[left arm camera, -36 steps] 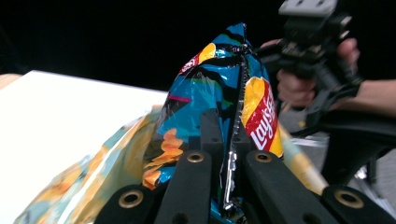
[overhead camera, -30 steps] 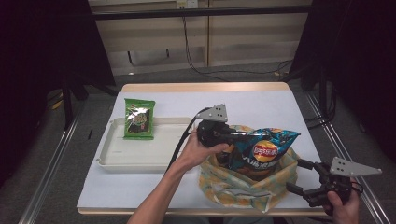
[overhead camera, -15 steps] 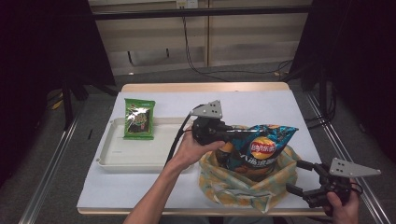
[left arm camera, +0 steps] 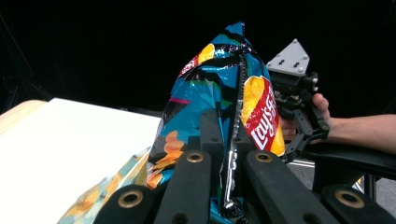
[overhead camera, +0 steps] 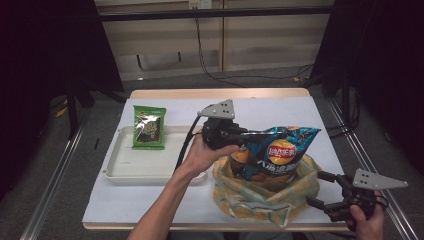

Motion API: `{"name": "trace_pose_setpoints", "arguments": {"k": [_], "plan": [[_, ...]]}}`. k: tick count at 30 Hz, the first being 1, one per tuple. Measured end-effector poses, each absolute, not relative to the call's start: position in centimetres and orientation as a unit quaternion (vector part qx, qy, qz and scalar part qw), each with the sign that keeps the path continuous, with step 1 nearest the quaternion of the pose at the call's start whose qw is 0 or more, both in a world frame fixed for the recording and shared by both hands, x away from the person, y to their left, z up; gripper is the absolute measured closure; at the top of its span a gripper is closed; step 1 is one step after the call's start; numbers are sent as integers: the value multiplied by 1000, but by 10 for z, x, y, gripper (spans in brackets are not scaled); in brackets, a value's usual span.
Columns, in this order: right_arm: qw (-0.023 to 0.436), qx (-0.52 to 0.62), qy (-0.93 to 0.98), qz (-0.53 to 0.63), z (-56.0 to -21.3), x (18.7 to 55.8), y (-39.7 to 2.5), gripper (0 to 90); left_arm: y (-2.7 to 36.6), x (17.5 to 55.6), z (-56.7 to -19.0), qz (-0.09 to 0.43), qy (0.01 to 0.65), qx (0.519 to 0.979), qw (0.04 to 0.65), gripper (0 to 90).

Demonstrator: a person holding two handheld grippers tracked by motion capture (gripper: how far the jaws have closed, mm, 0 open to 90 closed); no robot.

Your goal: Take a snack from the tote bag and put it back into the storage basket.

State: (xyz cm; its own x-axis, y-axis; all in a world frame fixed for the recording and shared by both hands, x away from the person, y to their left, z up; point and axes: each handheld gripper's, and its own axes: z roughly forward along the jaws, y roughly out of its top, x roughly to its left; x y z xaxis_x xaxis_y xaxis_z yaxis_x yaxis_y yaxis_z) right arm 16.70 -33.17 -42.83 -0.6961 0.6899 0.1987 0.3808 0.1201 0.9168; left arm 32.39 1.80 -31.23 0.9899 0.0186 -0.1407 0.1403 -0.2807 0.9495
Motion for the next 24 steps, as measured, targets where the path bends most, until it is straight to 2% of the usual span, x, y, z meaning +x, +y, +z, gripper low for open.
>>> {"name": "trace_pose_setpoints", "arguments": {"k": [10,24], "plan": [[138,367,734,555,-428,167,-333,34,27,328,-303,-63,53,788,610,900],[140,367,733,555,-429,167,-334,33,48,323,-271,-42,49,772,633,900]]}}
